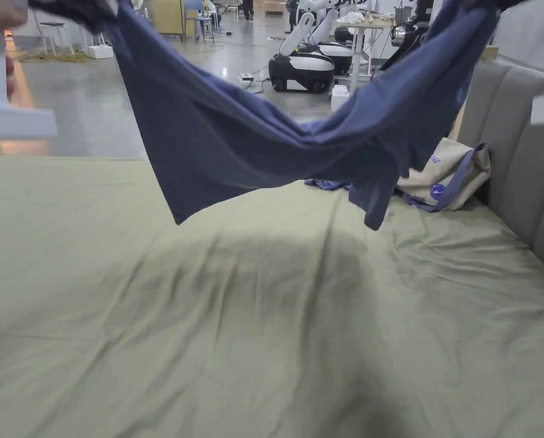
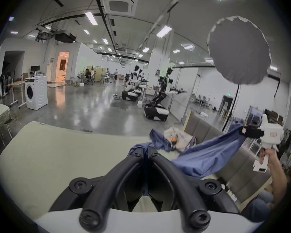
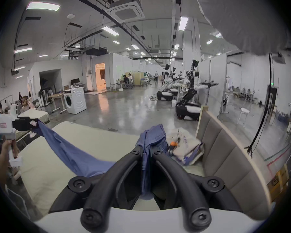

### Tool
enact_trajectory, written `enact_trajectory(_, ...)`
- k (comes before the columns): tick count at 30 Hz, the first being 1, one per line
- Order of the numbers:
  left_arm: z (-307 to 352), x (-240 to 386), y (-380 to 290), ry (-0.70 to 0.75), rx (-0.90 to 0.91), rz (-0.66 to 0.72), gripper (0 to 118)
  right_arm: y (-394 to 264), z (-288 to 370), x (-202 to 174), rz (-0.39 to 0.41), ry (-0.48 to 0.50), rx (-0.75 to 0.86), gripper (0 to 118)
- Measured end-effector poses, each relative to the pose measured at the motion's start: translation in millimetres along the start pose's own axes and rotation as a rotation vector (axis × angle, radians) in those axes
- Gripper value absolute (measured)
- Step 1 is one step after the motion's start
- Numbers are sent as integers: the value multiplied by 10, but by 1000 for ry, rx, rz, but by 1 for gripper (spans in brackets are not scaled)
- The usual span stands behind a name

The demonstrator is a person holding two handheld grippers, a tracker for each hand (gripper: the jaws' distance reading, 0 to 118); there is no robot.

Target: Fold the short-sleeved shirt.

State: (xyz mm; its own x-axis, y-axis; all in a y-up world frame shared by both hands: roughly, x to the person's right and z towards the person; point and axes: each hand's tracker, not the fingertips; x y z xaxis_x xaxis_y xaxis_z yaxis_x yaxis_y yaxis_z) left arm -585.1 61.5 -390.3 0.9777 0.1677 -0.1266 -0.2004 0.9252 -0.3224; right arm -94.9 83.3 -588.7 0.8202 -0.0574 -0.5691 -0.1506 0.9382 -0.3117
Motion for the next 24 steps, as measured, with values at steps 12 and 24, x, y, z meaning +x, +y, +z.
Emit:
enact_trajectory(12,698,-166,-2424,-69,-255,138,3,-2539,938,159,-165,76,-224,7)
enact_trajectory(24,1649,18,-3525,37,-285,175,3,-3599,1781,134,-248,25,-289,7)
